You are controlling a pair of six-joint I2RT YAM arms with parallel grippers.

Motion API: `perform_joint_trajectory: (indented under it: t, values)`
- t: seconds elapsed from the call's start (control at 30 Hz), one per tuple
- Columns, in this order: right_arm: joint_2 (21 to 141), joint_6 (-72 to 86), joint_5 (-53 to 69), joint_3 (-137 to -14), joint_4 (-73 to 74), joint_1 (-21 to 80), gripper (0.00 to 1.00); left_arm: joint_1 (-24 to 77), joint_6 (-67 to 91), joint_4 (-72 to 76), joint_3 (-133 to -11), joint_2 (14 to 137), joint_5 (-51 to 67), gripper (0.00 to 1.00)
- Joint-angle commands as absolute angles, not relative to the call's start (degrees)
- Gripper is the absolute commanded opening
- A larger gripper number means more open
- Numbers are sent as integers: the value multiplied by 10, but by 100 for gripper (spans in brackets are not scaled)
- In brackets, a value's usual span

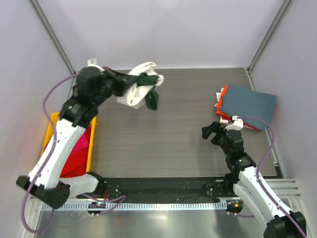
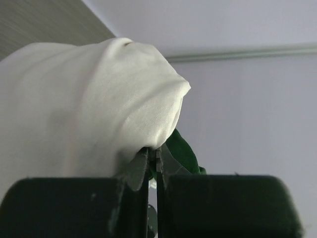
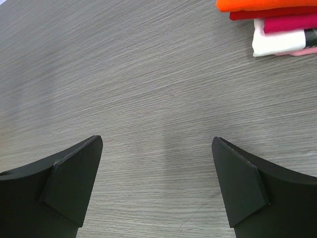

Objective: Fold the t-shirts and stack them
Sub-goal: Move the tshirt to the center of the board, then flatten the tshirt out

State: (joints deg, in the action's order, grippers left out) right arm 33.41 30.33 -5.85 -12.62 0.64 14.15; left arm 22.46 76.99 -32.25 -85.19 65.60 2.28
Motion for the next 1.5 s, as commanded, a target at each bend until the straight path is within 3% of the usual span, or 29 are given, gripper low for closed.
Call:
perform_joint_trajectory:
  t: [0.0,0.13,0.17,0.2,0.23,0.27,0.37,0.5,0.67,0.83,1.13,1.27,1.47]
  values:
    - [337,308,-61,-137,-21,143,98,332,752,-245,-890,712,36,0]
    - [335,308,-62,-138,-17,144,98,399,684,-239,-842,717,26,0]
    - [333,308,-64,-137,-17,144,98,399,671,-236,-818,708,43,5]
    - [332,308,-65,-137,-17,144,98,399,625,-237,-757,696,45,16]
    - [332,308,-68,-137,-17,143,98,401,605,-244,-720,665,43,36]
    - [331,309,-66,-137,-17,143,98,404,589,-255,-682,649,18,67]
    - [334,308,-66,-137,-17,144,98,404,547,-307,-550,583,-22,77]
    - [343,307,-60,-140,-20,143,93,406,516,-325,-441,532,-56,80]
    - [366,301,-41,-147,-22,144,79,420,451,-325,-442,530,-62,83]
    - [388,300,-42,-155,-22,144,72,477,411,-295,-481,590,-94,82]
    - [394,301,-49,-157,-25,144,67,645,291,-271,-653,840,-190,80]
    - [362,306,-63,-149,-17,144,67,658,245,-321,-797,953,-222,81]
    - [306,325,-121,-141,26,144,68,666,210,-352,-916,1076,-235,80]
